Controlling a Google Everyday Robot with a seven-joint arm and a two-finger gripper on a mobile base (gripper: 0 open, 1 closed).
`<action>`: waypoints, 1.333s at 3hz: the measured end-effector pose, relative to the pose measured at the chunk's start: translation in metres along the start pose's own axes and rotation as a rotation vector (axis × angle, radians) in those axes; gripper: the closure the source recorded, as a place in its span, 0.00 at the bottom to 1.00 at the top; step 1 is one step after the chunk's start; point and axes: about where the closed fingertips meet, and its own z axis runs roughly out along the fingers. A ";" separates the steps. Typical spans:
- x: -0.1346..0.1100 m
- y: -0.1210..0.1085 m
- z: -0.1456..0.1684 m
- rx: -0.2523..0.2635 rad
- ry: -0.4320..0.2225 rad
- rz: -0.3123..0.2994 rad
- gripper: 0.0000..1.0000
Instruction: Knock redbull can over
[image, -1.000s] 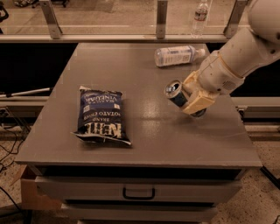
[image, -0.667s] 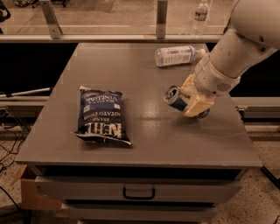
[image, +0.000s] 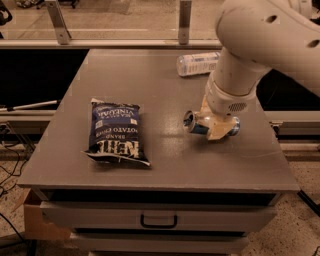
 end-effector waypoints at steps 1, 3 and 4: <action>-0.006 0.004 0.010 -0.017 0.106 -0.052 1.00; -0.013 0.009 0.020 -0.062 0.196 -0.105 0.53; -0.013 0.010 0.020 -0.072 0.203 -0.112 0.30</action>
Offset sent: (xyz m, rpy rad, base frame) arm -0.0064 0.0173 -0.0256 -0.2617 0.0269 0.0790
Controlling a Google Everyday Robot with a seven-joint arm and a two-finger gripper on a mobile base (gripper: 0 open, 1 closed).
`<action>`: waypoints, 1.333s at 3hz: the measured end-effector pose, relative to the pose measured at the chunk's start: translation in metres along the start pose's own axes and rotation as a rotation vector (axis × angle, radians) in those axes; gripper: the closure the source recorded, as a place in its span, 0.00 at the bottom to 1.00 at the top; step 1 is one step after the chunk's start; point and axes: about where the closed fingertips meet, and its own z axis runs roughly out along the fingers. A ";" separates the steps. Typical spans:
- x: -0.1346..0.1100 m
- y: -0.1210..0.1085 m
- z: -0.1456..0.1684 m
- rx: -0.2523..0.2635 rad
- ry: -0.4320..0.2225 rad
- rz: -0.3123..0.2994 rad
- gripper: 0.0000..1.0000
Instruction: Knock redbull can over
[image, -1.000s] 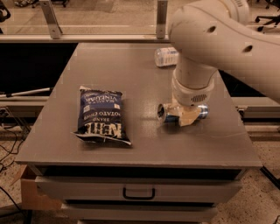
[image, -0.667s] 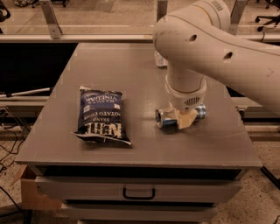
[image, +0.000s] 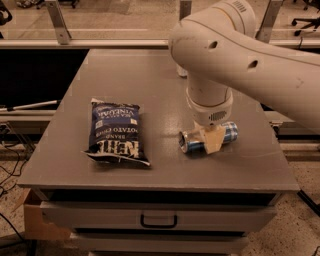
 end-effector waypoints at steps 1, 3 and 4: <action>0.000 0.000 0.001 -0.008 0.002 -0.005 0.07; 0.004 0.000 0.001 -0.012 -0.001 0.004 0.00; 0.012 0.000 0.001 -0.015 -0.022 0.034 0.00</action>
Offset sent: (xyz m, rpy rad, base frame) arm 0.0014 -0.0052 -0.0013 -0.0046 0.0248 -0.0076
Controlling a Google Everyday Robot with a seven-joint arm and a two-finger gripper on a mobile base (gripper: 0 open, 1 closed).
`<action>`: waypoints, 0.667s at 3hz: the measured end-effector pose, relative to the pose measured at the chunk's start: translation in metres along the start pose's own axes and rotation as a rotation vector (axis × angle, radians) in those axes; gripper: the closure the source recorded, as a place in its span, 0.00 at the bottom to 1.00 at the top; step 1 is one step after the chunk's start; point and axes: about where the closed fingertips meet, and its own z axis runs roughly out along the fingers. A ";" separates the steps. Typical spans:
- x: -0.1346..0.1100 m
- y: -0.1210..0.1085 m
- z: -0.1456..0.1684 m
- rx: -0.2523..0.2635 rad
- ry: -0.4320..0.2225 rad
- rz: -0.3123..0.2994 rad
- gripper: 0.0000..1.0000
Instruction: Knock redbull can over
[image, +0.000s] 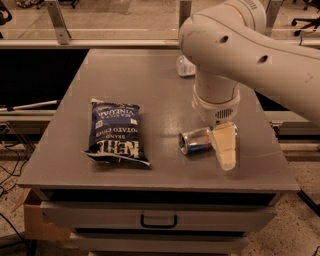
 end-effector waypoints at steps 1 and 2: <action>0.018 -0.001 -0.004 0.002 -0.047 0.058 0.00; 0.045 0.001 -0.010 0.012 -0.083 0.136 0.00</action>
Offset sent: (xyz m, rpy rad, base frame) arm 0.0139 -0.0795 0.0294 0.1596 -0.0188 -0.2232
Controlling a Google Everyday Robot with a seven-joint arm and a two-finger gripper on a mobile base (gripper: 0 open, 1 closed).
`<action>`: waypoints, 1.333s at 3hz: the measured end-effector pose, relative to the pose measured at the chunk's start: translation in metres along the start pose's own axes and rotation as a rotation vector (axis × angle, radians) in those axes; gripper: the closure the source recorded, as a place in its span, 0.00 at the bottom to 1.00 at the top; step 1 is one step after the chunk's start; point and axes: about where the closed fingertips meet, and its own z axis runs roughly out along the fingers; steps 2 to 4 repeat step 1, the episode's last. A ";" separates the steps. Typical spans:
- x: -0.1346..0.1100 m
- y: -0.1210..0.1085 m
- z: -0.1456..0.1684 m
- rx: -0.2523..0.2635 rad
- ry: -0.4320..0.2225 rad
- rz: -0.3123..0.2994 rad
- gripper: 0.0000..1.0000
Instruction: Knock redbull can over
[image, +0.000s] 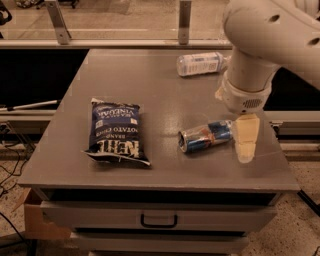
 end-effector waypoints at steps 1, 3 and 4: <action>0.026 -0.001 -0.005 0.008 -0.025 0.068 0.00; 0.026 -0.001 -0.005 0.008 -0.025 0.068 0.00; 0.026 -0.001 -0.005 0.008 -0.025 0.068 0.00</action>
Offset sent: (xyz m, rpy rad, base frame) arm 0.0000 0.0000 0.0000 0.0000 0.0000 0.0000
